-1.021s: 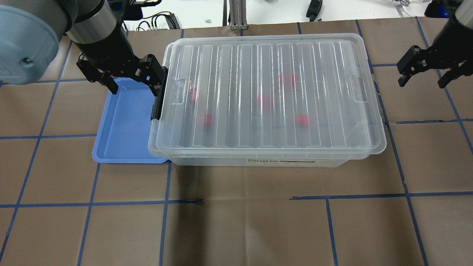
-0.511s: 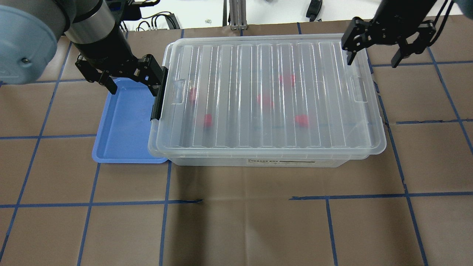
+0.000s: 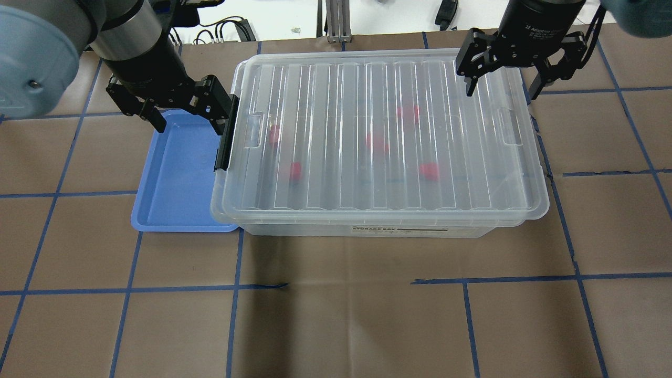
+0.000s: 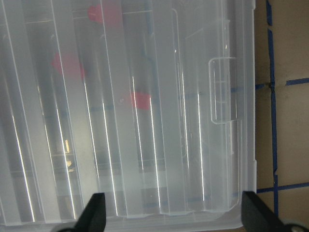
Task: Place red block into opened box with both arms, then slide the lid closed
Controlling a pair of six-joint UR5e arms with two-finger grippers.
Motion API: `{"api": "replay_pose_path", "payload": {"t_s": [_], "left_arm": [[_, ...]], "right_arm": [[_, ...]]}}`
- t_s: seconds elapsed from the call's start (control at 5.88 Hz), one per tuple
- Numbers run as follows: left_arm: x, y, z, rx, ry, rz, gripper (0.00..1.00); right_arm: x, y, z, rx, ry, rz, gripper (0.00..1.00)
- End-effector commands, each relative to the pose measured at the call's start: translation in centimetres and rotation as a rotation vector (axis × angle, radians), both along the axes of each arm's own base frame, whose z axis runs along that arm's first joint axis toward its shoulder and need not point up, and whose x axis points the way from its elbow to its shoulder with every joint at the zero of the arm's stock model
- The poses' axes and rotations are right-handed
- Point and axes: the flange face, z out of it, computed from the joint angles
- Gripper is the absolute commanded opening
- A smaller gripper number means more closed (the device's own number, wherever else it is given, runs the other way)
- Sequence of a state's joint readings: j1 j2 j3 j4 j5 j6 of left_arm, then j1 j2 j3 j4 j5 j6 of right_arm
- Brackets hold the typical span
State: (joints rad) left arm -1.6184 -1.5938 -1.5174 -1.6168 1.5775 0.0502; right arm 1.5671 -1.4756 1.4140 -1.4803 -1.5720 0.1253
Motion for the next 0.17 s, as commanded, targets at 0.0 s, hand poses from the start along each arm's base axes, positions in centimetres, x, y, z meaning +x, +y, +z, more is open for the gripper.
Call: {"api": "replay_pose_path", "payload": {"t_s": [0.0], "left_arm": [[0.06,-0.05,0.17,-0.003,0.002,0.001,0.98]], "right_arm": [[0.03,-0.07,-0.38,0.006,0.000,0.003,1.00]]}}
